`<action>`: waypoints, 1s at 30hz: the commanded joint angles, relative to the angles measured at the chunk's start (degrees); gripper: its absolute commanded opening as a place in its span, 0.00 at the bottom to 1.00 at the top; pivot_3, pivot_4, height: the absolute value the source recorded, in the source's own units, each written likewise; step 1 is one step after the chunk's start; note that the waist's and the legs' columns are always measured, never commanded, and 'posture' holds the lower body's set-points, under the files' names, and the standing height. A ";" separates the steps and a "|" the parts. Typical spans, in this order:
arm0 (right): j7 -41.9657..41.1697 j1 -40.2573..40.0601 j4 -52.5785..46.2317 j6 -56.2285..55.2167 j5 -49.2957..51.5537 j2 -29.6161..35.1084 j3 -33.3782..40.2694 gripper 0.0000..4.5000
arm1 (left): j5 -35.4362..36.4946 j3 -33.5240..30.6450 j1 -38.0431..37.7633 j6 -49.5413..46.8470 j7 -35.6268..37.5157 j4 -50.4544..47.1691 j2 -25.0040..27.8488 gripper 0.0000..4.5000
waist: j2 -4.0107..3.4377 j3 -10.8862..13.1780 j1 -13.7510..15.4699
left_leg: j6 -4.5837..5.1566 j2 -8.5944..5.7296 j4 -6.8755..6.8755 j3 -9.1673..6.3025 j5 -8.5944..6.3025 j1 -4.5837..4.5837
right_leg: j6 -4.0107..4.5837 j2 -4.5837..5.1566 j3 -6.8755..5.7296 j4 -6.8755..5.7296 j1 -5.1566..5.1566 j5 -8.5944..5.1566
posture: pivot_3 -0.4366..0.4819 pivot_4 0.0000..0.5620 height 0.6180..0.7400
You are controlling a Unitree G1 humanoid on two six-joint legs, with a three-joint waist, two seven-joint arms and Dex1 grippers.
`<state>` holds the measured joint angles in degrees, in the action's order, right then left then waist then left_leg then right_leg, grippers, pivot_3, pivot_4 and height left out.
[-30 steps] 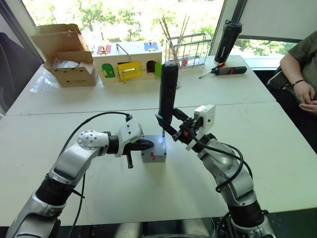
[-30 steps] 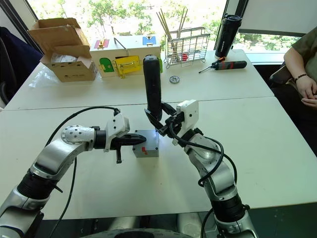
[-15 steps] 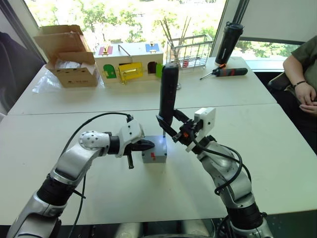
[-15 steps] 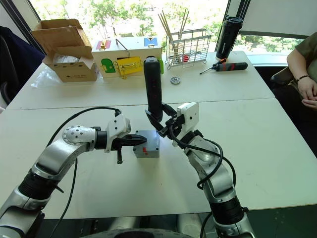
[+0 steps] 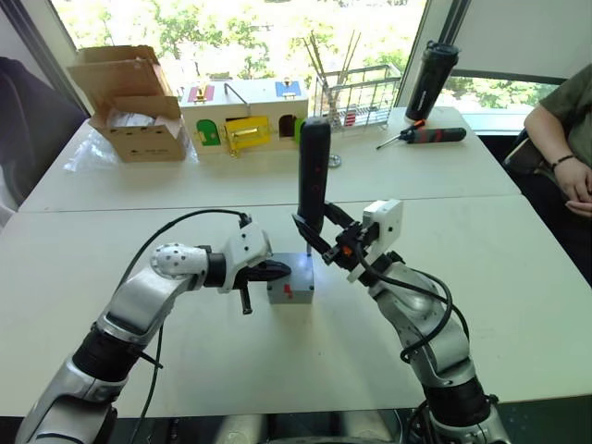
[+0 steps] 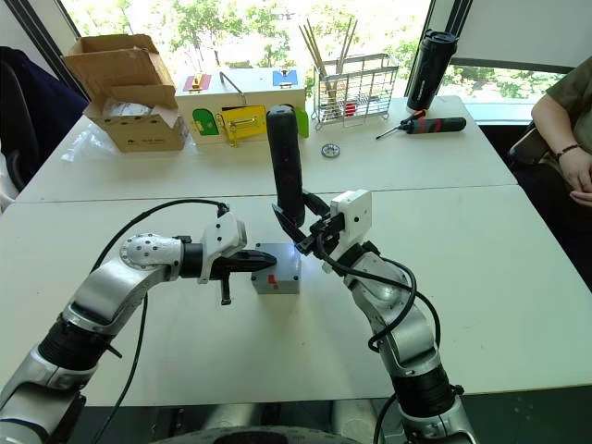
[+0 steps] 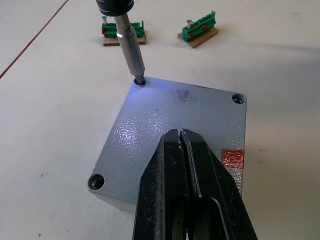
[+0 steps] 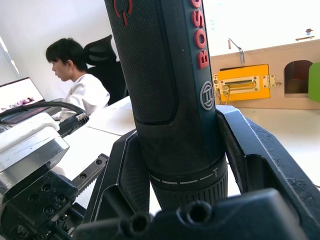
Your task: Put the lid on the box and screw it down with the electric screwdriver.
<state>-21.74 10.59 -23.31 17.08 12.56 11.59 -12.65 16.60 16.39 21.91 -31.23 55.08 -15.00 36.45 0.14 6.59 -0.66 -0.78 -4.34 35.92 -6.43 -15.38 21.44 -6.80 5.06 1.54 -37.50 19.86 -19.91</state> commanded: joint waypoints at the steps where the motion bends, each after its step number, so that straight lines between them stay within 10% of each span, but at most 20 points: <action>1: 1.21 1.46 0.69 5.42 0.33 0.68 2.17 0.39 | -2.49 2.58 -0.70 0.35 0.41 2.14 0.05 0.00 | -0.02 0.03 0.02 | 0.00 0.00 0.00 0.00 0.00 0.00 | 0.00 0.00 0.00 0.01 -0.01 0.00 | 0.48 0.27 1.00; 13: 7.58 19.22 -17.39 27.32 13.90 1.32 15.00 0.39 | -2.28 1.86 -1.33 1.43 1.01 3.07 -0.18 0.00 | -0.37 0.62 -0.10 | -0.44 -0.03 0.06 -0.08 0.26 0.96 | -0.01 0.07 -0.07 -0.02 0.67 0.02 | 0.48 0.27 1.00; 21: 17.10 25.61 -12.94 37.37 23.46 -0.52 29.99 0.39 | 10.60 -7.64 5.60 -8.02 4.53 2.17 -1.55 0.00 | -0.27 1.43 0.01 | -0.32 -0.02 0.11 -0.11 0.21 1.06 | -0.01 0.04 -0.08 -0.19 0.73 0.02 | 0.48 0.27 1.00; 26: 13.08 37.17 0.24 63.50 35.40 19.90 46.12 0.39 | 16.62 -8.52 12.86 -11.64 11.65 0.85 0.93 0.00 | -0.33 2.15 0.22 | -0.86 -0.18 0.49 -0.14 0.56 2.16 | -0.01 0.08 -0.22 -0.64 1.75 0.04 | 0.48 0.27 1.00; 30: 8.25 35.10 12.37 74.14 38.67 40.06 43.88 0.39 | 16.62 -5.11 13.48 -9.92 17.14 -2.52 3.32 0.00 | -0.42 2.24 -0.49 | -0.58 -0.14 0.11 0.02 0.40 2.16 | 0.00 0.22 -0.28 -0.47 1.75 0.03 | 0.48 0.27 1.00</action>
<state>-11.84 45.75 -13.56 88.28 48.08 48.38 30.94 32.42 10.51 35.19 -42.11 69.85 -14.92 38.87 -0.28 8.84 -1.16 -1.29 -4.45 36.00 -6.36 -15.03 23.59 -6.81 5.27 1.26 -37.97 21.61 -19.88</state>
